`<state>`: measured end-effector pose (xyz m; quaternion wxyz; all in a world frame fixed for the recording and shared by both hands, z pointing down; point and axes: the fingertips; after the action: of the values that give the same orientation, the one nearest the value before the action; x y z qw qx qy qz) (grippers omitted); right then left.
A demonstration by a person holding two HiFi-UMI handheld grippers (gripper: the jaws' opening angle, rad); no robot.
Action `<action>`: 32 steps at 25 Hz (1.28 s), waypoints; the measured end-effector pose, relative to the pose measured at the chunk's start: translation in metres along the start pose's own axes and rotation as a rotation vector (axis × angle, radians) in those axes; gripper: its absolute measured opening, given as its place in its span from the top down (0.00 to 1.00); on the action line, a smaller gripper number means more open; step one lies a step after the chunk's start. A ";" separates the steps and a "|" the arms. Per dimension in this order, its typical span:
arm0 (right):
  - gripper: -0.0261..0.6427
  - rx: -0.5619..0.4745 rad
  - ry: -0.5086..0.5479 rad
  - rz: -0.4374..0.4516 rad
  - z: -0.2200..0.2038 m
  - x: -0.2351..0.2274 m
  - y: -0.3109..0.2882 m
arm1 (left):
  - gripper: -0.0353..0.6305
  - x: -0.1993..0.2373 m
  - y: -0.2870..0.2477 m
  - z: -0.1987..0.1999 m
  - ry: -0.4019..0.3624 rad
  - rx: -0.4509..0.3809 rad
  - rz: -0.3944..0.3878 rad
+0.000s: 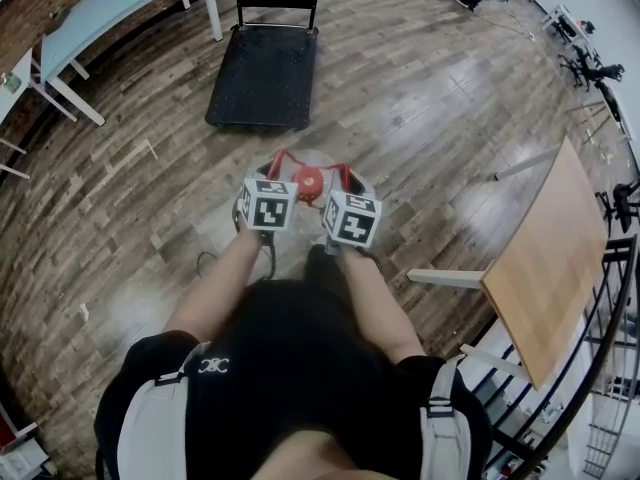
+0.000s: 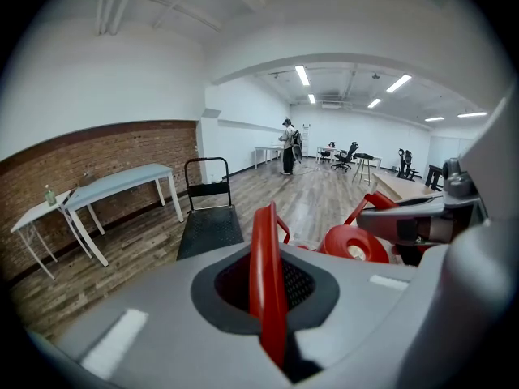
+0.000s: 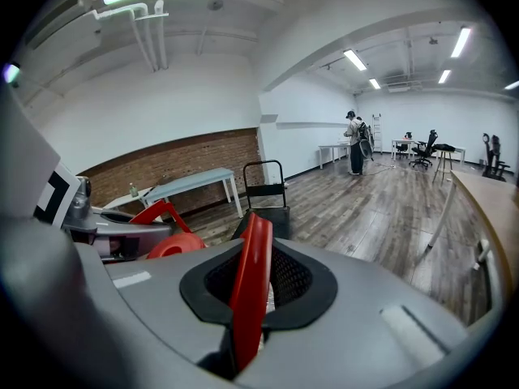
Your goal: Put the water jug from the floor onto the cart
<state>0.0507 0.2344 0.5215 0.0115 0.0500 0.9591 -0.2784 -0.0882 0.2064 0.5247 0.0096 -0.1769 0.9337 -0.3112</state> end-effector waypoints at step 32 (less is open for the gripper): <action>0.89 0.039 0.096 0.221 0.132 -0.082 -0.210 | 0.95 0.020 -0.183 0.128 0.099 0.027 0.168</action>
<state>0.1100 -0.0200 0.5265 -0.0046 0.1687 0.9417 -0.2911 -0.0311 -0.0103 0.5303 -0.0081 -0.0825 0.9403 -0.3301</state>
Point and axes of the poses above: the fingertips, and each gripper's own axes: y backward along the fingers, x to its left, z out of its top, and after that the axes turned 6 degrees about y, right-handed
